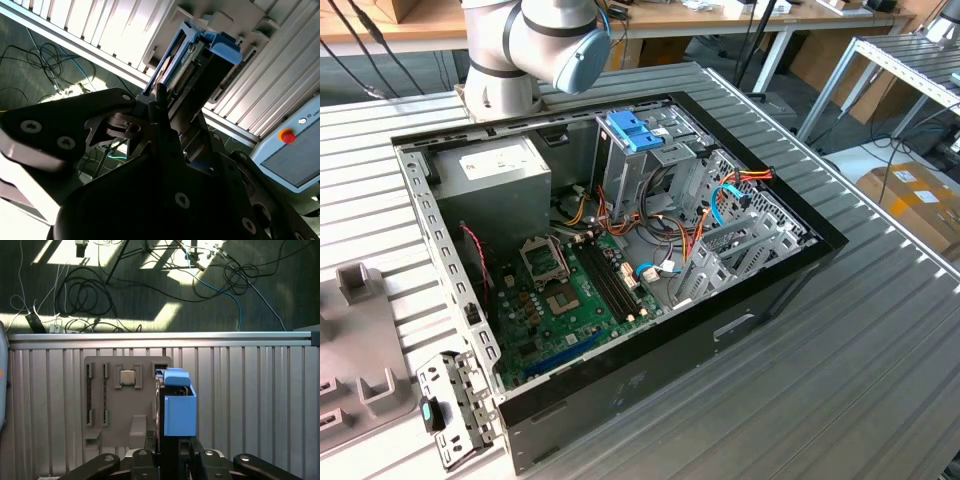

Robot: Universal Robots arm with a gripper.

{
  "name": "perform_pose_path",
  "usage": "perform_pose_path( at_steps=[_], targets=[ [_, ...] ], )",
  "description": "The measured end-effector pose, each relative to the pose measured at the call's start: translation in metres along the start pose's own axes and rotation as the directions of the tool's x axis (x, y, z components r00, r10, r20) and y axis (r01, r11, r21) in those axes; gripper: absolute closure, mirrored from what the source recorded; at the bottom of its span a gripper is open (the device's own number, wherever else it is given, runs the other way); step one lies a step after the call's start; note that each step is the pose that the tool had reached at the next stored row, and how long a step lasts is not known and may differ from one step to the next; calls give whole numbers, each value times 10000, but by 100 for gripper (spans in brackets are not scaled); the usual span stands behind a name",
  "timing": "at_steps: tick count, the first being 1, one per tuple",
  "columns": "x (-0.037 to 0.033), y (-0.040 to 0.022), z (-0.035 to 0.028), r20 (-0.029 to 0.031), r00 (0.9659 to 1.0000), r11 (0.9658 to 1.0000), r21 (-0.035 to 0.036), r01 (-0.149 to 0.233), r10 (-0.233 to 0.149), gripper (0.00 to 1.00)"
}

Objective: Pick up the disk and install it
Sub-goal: 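Pick up the disk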

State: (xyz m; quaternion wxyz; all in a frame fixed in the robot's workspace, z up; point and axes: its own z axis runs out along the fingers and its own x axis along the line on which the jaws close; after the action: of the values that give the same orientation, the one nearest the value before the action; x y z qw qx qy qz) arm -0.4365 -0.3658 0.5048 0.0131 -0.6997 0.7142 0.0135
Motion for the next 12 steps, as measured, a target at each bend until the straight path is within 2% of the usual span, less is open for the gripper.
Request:
perform_pose_path(
  at_steps=[6,11,12],
  targets=[
    [-1,-68,0,0,10000,10000,0,0,0,65],
    [-3,-168,-1,-1,10000,10000,-1,1,-1,65],
    [-4,-206,0,0,10000,10000,0,0,0,65]
  ],
)
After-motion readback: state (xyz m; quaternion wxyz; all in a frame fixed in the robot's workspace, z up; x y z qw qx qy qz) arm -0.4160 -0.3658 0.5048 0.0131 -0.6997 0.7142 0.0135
